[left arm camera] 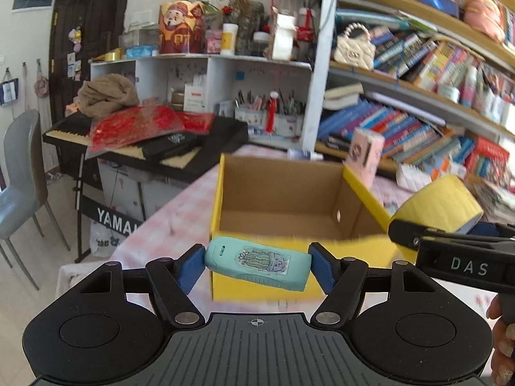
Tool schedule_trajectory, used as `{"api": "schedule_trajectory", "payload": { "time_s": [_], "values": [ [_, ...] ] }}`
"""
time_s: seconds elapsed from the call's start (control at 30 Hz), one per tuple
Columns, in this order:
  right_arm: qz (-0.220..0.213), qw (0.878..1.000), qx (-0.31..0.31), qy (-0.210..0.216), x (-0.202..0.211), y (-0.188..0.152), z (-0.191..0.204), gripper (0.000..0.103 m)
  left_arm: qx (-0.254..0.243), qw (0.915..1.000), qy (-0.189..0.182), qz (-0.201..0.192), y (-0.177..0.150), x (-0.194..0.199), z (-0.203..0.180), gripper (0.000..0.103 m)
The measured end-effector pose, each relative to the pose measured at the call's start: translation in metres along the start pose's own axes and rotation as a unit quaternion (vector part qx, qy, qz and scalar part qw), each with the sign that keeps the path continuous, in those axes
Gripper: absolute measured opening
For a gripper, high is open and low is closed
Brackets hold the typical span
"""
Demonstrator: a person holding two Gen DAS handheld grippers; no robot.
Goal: Organize objects
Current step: 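Carry the green block and tape roll with both grippers over the yellow box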
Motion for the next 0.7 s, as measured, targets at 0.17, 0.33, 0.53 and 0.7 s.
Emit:
{"api": "schedule_trajectory", "payload": {
  "time_s": [0.17,0.33,0.53,0.7],
  "values": [
    [-0.033,0.999,0.027,0.002,-0.023,0.045,-0.004,0.094,0.019,0.9996,0.01,-0.016,0.035,-0.019,0.001,0.07],
    [-0.032,0.998,0.046,0.008,-0.057,0.069,-0.01,0.094,0.032,0.9989,0.033,-0.01,0.054,-0.046,0.003,0.07],
    [-0.01,0.997,0.081,0.017,-0.1,0.079,-0.011,0.094,0.029,0.9979,0.054,0.018,0.06,-0.077,-0.002,0.07],
    [0.027,0.993,0.112,0.026,-0.134,0.076,-0.008,0.094,0.029,0.9967,0.07,0.031,0.067,-0.096,-0.003,0.07]
  ]
}}
Point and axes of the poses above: each gripper's, at about its wrist camera, not at the fingertips, and x roughly against the way its jaws point, z to its left, y to its top, the point moved 9 cm from there along -x, roughly the way its jaws point, and after that the axes turned 13 degrees about z, right-handed, at the moved point
